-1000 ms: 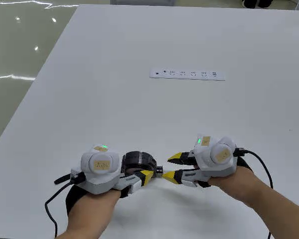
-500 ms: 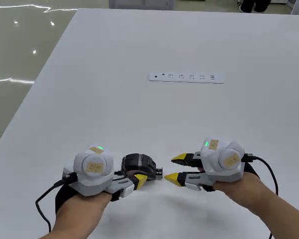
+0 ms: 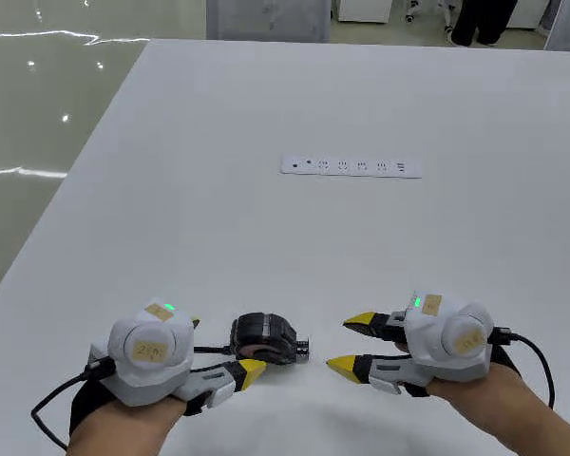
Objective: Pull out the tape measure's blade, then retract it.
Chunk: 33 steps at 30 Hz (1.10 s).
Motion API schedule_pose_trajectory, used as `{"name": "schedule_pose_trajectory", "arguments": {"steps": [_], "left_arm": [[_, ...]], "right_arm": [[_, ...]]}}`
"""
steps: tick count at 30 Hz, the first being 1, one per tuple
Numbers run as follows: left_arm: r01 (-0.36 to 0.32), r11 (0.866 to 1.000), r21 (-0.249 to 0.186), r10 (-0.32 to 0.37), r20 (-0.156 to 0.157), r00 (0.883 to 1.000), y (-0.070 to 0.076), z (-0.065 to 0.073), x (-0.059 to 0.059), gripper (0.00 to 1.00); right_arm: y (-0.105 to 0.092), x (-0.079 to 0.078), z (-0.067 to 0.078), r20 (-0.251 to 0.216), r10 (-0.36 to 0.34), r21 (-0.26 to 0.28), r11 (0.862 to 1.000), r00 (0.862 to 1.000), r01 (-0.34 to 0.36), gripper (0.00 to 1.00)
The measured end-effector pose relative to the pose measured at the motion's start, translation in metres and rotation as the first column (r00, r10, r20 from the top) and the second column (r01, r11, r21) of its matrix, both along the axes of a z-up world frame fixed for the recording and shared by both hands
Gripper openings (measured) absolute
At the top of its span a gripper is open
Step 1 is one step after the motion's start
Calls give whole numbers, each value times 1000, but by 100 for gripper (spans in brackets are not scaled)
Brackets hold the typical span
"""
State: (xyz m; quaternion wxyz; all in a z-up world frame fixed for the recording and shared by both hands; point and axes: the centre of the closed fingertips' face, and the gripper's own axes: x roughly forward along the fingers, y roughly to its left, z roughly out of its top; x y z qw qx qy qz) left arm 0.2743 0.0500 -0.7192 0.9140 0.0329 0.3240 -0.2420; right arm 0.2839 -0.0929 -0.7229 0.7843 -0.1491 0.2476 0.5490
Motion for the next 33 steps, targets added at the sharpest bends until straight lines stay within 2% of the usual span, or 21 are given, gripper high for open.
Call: {"name": "schedule_pose_trajectory", "arguments": {"steps": [4, 11, 13, 22, 26, 28, 30, 33], "left_arm": [[7, 1000, 4, -7, 9, 1000, 3, 1, -4, 65], [21, 999, -31, -20, 30, 999, 11, 8, -8, 67], [34, 999, -27, -33, 34, 999, 14, 7, -11, 67], [57, 998, -34, -55, 64, 996, 25, 11, -20, 70], [51, 997, -54, -47, 65, 997, 32, 11, -25, 72], [45, 997, -60, -41, 74, 996, 37, 10, -28, 73], [39, 997, -69, -32, 99, 995, 41, 13, -30, 73], [27, 997, -74, -20, 98, 995, 45, 13, -34, 73]], "right_arm": [[-8, -1, 1, -4, -23, 8, 1000, 1000, 23, 34], [-18, -6, 2, -2, -49, 7, 999, 999, 49, 39], [-23, -6, 4, -10, -72, 21, 997, 997, 72, 40], [-40, -11, 4, -8, -112, 18, 994, 994, 112, 49], [-44, -13, 4, -2, -128, 17, 992, 992, 128, 52], [-45, -15, 3, -1, -137, 19, 990, 991, 137, 53], [-48, -16, 1, -2, -153, 21, 988, 988, 153, 55], [-51, -17, 2, 1, -183, 34, 983, 983, 183, 59]]}}
